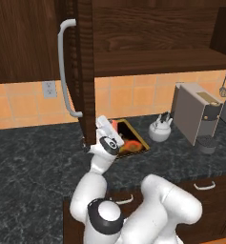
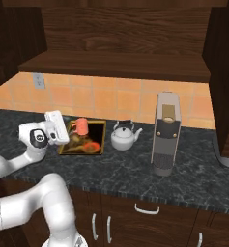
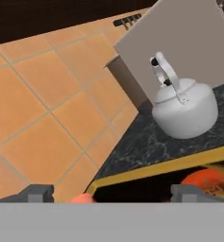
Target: Pick the kettle from the counter and place it on the tray. Then pick the mug from the cabinet and place it on the tray. Then close the cabinet doors.
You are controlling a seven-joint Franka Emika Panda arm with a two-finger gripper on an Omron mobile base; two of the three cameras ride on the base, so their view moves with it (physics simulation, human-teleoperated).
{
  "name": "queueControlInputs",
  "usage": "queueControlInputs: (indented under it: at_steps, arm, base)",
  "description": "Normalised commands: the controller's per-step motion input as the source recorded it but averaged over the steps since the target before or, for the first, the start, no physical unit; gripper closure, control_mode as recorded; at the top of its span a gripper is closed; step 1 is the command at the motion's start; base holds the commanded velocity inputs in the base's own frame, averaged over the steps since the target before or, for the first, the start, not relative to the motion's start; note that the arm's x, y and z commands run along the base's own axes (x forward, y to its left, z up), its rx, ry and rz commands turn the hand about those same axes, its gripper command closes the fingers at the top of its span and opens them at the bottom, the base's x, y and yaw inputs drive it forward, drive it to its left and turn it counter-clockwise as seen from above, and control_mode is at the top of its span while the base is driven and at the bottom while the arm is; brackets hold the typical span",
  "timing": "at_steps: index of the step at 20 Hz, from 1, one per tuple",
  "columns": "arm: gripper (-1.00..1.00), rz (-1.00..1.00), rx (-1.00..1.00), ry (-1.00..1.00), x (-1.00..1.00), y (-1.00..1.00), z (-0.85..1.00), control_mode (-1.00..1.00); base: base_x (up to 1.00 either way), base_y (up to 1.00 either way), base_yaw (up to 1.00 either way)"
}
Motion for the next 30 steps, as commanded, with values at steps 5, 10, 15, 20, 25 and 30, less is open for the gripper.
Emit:
queueControlInputs:
  at_steps: [5, 10, 15, 20, 25, 30]
  arm:
    - [-1.0, 0.0, 0.04, 0.0, -0.88, -0.63, 0.28, -1.0]
    - [-1.0, 0.0, 0.09, 0.09, -0.49, -0.83, 0.65, -1.0]
    - [-1.0, 0.03, 0.1, 0.18, 0.0, -0.7, 0.61, -1.0]
    - [-1.0, 0.02, 0.04, 0.06, 0.18, -0.45, 0.07, -1.0]
    - [-1.0, 0.02, 0.0, 0.05, 0.3, -0.32, -0.03, -1.0]
    - [-1.0, 0.06, 0.0, 0.13, 0.5, -0.23, -0.13, -1.0]
  base:
    - [0.0, 0.0, 0.0]
    - [0.0, 0.0, 0.0]
    - [0.0, 0.0, 0.0]
    - [0.0, 0.0, 0.0]
    - [0.0, 0.0, 0.0]
    - [0.0, 0.0, 0.0]
